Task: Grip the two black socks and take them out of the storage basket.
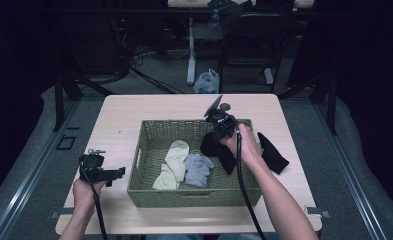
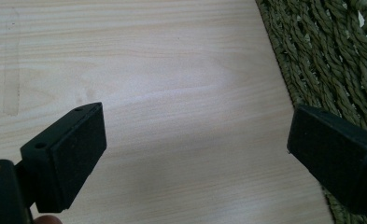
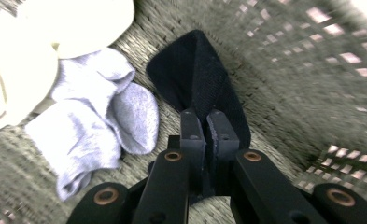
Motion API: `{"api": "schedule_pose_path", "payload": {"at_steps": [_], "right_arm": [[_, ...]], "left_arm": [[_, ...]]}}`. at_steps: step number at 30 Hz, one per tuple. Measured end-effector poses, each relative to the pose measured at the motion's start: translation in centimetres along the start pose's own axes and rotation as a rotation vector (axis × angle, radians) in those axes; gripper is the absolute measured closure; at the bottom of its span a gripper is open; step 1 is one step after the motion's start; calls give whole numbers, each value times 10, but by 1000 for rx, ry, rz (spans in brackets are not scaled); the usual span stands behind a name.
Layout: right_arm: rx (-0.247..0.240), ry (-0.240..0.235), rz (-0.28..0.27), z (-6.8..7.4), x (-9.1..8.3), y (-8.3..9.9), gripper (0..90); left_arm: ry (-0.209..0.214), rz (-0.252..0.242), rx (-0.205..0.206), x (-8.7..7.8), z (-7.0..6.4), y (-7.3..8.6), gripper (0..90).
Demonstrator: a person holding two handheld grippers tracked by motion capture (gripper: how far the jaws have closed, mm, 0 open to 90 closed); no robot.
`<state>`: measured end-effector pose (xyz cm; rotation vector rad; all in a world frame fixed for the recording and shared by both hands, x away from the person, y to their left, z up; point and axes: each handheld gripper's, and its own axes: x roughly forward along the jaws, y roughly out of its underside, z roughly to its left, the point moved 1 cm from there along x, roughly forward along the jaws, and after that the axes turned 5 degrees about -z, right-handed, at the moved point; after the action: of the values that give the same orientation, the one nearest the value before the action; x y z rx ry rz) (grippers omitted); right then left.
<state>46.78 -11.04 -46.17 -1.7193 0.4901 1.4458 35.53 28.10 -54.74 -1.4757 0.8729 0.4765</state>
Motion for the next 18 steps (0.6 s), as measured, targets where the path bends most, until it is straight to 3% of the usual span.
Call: {"api": "schedule_pose_path", "payload": {"at_steps": [4, 5, 18], "right_arm": [[13, -17, -57, -1, -18, 1, 872], [-3, -22, -43, -3, -23, 1, 872], [-14, -30, -117, -4, -73, 0, 871]], "left_arm": [[-2, 2, 7, 1, -1, 0, 46], [-3, 4, 7, 1, -1, 0, 46], [-5, 1, 4, 1, -1, 0, 46]]}}
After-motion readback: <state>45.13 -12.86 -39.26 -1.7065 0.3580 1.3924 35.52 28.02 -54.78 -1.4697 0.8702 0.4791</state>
